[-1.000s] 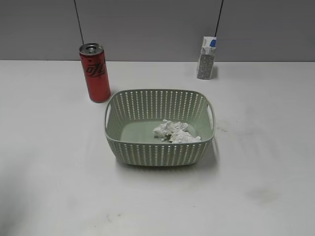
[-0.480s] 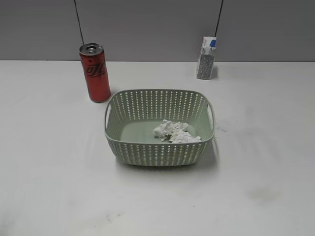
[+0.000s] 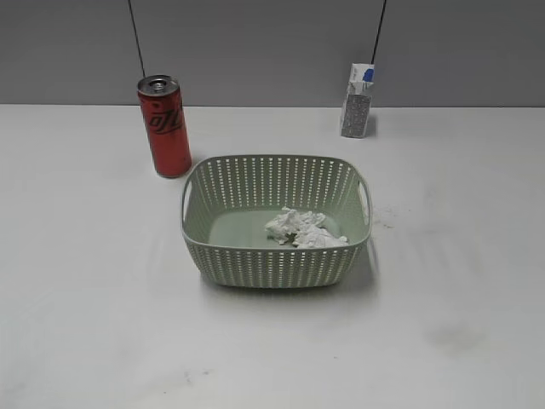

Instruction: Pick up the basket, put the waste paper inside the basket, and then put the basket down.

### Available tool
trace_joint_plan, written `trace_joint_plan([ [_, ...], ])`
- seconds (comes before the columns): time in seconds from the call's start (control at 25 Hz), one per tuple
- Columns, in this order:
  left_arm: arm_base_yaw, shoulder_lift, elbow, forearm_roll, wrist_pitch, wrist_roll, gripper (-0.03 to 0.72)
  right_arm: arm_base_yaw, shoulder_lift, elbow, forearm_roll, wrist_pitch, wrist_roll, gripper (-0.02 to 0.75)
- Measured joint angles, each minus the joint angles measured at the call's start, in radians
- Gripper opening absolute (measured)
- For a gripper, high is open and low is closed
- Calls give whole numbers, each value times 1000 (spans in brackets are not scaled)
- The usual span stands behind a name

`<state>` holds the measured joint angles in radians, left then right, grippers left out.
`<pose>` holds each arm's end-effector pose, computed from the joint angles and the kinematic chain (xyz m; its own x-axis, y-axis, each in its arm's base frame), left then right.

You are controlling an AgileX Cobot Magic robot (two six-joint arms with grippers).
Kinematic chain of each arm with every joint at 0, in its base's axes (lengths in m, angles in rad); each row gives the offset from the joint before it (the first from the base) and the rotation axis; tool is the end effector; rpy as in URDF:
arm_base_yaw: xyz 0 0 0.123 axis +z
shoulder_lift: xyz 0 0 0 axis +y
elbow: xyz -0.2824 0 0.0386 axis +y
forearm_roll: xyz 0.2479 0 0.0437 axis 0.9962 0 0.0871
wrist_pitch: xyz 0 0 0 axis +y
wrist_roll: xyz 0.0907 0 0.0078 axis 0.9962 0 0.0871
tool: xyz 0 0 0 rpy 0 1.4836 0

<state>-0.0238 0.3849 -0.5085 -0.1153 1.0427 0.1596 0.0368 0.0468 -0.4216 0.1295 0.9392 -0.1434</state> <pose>0.0542 -0.0103 0.2719 -0.7241 0.1179 -0.6796 0.1649 0.9863 -0.0046 0.0146 0.0100 0.2648 -0.4458 -0.0827 -0.8913 -0.1594 0.9872 -0.0119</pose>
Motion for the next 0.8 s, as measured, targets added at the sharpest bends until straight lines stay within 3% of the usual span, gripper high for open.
trace_joint_plan([
  [0.6, 0, -371, 0, 29, 3, 0, 592, 0, 0, 0, 0, 0, 0, 580],
  [0.8, 0, -389, 3, 36, 7, 0, 592, 0, 0, 0, 4, 0, 0, 580],
])
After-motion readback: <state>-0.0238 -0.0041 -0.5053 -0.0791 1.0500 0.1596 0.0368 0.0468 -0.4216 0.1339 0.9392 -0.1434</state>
